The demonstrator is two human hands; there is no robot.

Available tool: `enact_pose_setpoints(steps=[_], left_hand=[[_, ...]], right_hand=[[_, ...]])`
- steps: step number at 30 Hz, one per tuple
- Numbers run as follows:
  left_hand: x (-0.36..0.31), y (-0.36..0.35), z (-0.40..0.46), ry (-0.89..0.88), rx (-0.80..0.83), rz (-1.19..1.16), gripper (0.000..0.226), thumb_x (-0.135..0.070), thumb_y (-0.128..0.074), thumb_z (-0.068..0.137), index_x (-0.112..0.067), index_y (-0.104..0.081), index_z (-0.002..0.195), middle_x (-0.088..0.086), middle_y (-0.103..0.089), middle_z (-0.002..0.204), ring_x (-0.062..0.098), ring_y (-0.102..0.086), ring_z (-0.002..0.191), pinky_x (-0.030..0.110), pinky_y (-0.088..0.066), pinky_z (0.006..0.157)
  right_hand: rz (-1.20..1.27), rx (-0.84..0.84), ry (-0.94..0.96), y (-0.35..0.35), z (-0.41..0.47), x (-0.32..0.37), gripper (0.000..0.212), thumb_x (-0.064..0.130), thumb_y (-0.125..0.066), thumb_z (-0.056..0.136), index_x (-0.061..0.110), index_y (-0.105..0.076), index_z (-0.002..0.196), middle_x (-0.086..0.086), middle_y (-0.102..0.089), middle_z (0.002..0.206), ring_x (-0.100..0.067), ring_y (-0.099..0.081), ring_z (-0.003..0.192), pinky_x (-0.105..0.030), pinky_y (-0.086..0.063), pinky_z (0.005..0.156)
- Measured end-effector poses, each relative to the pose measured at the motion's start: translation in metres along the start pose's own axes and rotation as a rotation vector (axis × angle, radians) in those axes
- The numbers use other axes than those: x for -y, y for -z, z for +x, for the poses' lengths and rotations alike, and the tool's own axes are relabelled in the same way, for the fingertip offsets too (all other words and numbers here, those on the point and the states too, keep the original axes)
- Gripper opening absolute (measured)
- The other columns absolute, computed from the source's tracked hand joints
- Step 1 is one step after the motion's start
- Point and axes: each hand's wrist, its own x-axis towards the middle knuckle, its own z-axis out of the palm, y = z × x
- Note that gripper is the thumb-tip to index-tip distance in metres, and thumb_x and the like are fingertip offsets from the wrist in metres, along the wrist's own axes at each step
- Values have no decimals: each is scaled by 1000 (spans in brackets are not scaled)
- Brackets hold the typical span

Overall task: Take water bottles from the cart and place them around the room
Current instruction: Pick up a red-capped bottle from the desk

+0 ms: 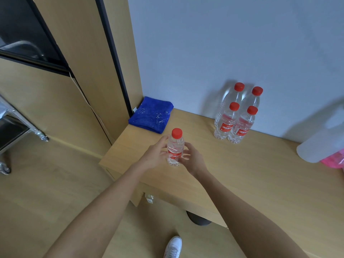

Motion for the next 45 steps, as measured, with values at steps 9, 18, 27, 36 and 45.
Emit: enact_pose_setpoints(steps=[9,18,27,36,45], left_hand=[[4,-1,-6,74,66,54,88,-24,-72,80,-33,-13,145,8,-41,146,20,-54,122,41,-41,106],[4,0,-63,158,-12,210,91,-23,-66,86,-24,1,148,13,-23,154,24,-26,141,35,-30,111],[-31,7,-109,130,54,388,84,-39,-58,90,-12,-5,149,10,-19,155,22,-25,141,31,-27,109],[-45,-11,-150,-212,206,494,62,-32,-53,94,-14,-25,145,5,-29,152,20,-32,137,30,-28,109],[-15,29,-209,-293,283,631,57,-26,-38,98,-19,-14,149,9,-22,155,27,-23,140,42,-25,114]], right_hand=[[-65,17,-13,7,-2,-2,68,23,-76,76,22,-42,135,-8,-58,125,-21,-57,107,-30,-47,85],[-162,-14,-56,31,-38,-4,71,24,-74,79,19,-36,139,-13,-51,134,-26,-53,116,-29,-43,82],[-135,-172,-65,72,-89,18,68,17,-69,84,15,-33,141,-16,-41,143,-27,-40,132,-32,-40,91],[-292,-471,-194,58,-190,32,64,25,-65,87,13,-33,141,-15,-46,139,-32,-46,125,-34,-39,95],[-416,-427,-264,-27,-280,61,70,33,-63,88,18,-25,145,-10,-38,146,-29,-41,131,-35,-37,100]])
